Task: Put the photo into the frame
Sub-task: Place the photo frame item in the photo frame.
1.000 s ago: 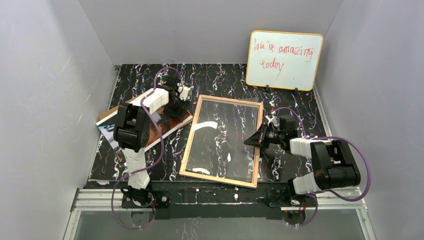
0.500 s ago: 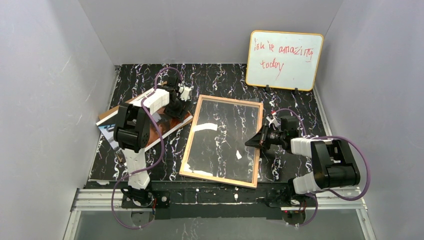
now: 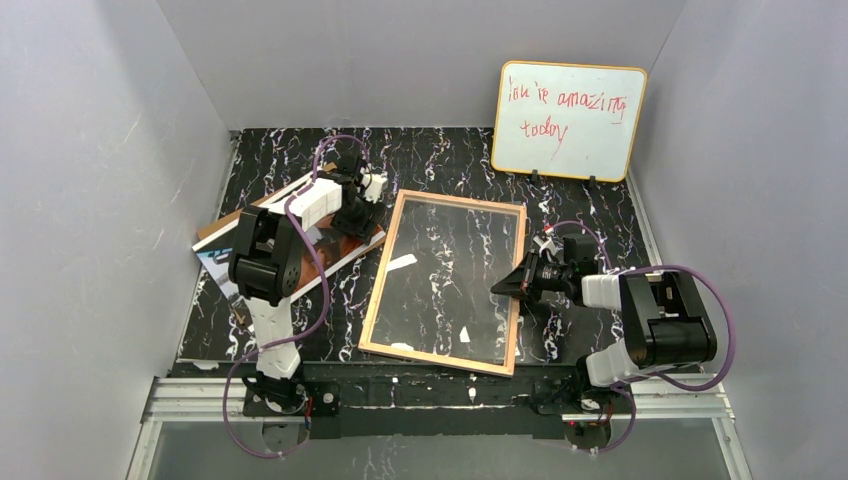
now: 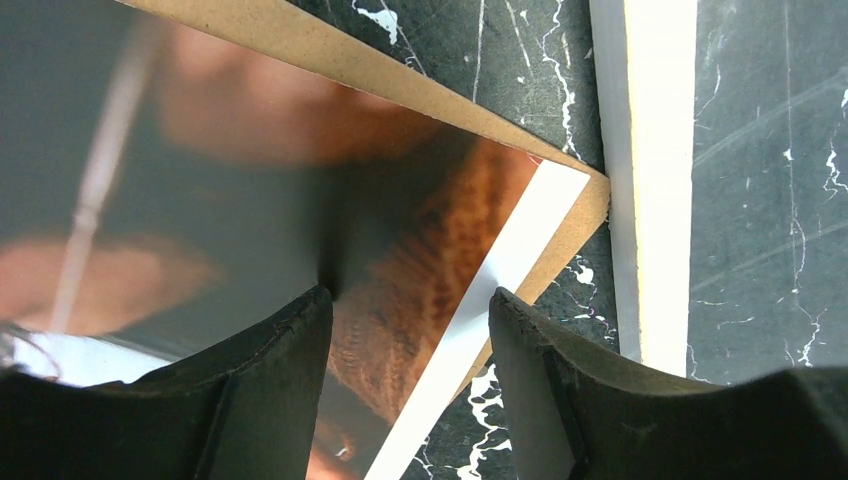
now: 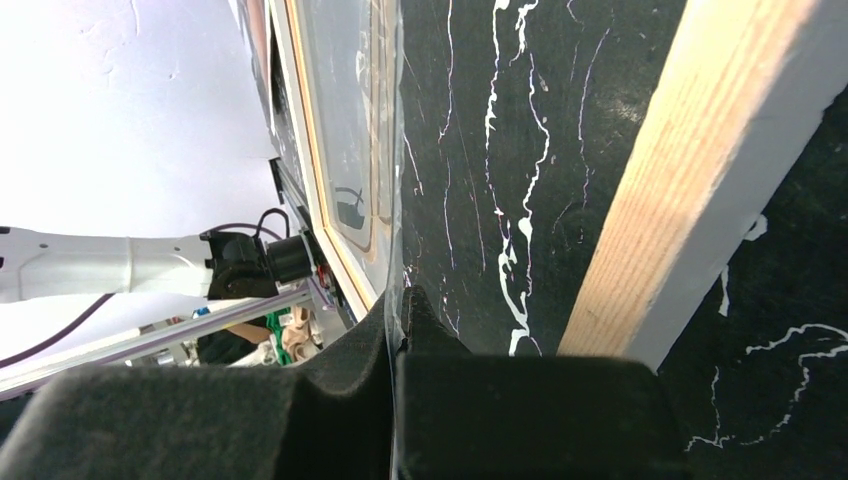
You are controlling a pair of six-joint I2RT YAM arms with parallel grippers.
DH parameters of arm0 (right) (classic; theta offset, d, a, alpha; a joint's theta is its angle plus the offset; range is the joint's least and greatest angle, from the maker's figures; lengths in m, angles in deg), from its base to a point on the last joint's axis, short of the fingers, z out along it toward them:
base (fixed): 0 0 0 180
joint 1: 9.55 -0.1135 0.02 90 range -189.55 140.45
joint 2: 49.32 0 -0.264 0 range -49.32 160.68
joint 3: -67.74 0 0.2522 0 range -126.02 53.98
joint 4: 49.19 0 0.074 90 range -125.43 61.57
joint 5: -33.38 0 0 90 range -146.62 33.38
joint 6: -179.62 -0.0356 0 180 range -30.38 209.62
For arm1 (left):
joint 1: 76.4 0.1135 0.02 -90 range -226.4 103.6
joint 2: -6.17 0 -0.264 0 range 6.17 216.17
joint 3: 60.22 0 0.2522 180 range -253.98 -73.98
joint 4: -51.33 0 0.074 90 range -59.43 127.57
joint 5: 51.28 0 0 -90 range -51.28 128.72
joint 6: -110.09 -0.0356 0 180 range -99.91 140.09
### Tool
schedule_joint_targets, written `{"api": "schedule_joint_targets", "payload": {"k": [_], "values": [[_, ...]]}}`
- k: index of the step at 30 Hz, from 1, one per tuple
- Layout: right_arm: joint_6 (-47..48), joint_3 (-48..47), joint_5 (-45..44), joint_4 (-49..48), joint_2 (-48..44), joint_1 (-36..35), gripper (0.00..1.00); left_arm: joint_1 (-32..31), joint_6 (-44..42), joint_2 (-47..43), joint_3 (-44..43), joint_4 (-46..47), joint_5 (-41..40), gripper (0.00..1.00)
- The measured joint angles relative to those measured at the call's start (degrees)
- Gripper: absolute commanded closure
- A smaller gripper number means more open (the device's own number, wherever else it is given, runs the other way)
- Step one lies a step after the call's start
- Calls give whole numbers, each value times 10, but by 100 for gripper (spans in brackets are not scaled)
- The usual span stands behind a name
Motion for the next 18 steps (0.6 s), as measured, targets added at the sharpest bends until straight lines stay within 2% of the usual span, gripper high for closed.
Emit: {"api": "schedule_joint_targets", "payload": {"k": [18], "values": [[-14,10,12,-31,13,2,99,-9,-1,0,0,3,-3,44]]}}
